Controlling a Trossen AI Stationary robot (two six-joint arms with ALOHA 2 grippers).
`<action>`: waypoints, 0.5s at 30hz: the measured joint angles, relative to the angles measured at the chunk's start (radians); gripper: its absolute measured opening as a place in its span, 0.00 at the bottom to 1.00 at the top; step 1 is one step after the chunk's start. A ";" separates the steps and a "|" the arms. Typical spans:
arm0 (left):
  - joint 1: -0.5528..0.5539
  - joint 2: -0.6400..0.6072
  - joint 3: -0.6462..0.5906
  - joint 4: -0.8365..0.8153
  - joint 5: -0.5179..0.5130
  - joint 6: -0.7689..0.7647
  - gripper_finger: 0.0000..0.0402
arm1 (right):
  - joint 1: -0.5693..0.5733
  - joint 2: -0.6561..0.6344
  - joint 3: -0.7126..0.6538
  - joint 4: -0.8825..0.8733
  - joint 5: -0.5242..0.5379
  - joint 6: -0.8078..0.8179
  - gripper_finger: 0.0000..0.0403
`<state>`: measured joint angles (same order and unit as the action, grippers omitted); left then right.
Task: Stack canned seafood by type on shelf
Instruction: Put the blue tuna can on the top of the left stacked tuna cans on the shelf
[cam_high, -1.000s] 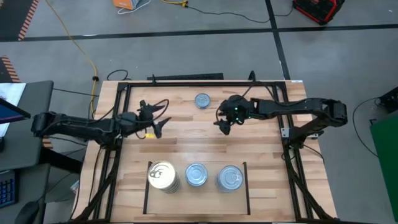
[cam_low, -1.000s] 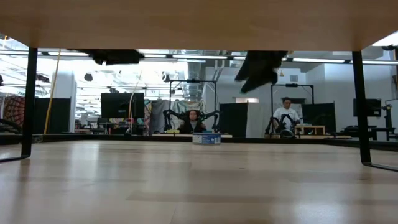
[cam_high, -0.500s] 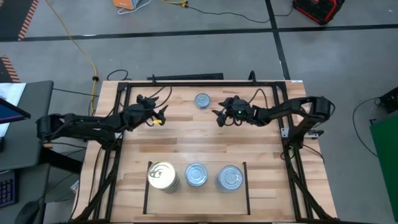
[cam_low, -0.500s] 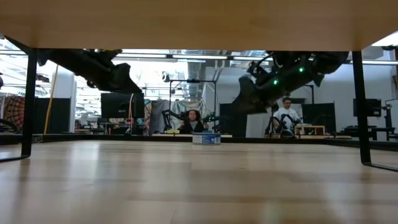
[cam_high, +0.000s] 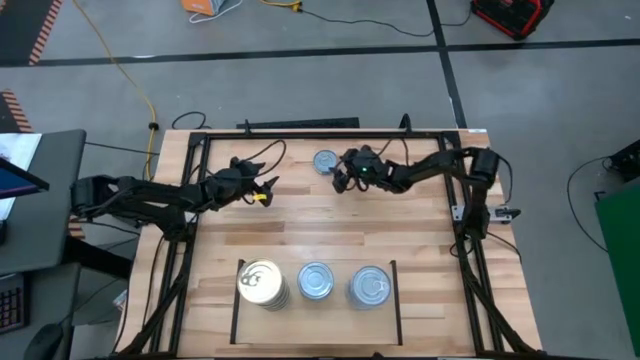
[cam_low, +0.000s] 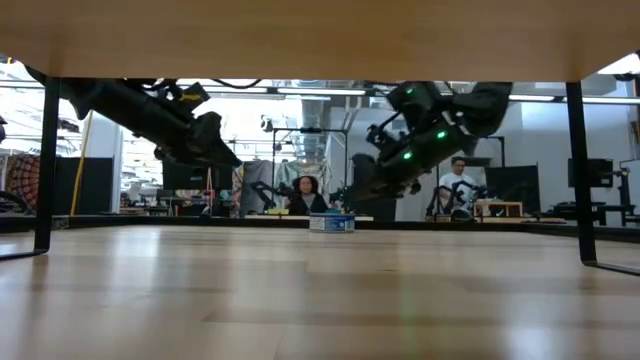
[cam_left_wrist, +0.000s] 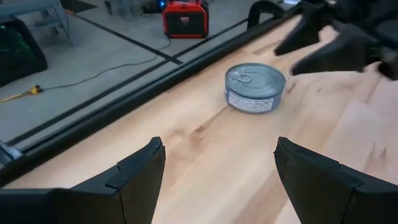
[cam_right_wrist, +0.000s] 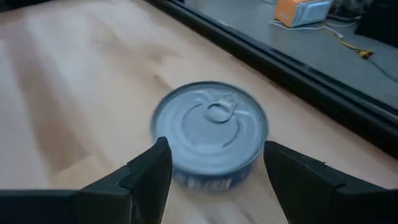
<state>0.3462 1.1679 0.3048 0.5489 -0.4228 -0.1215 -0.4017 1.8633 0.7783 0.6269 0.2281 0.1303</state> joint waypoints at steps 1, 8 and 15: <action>-0.003 0.000 0.000 -0.003 0.001 -0.006 0.72 | 0.001 0.019 0.015 0.001 0.013 -0.001 0.70; -0.019 -0.001 0.000 0.000 0.003 -0.013 0.72 | 0.016 0.075 0.077 0.000 0.159 -0.026 0.70; -0.019 -0.001 0.000 0.011 0.003 -0.005 0.72 | 0.011 0.076 0.078 -0.041 0.237 -0.053 0.70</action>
<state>0.3267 1.1667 0.3050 0.5595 -0.4202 -0.1263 -0.3908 1.9390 0.8562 0.5859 0.4649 0.0772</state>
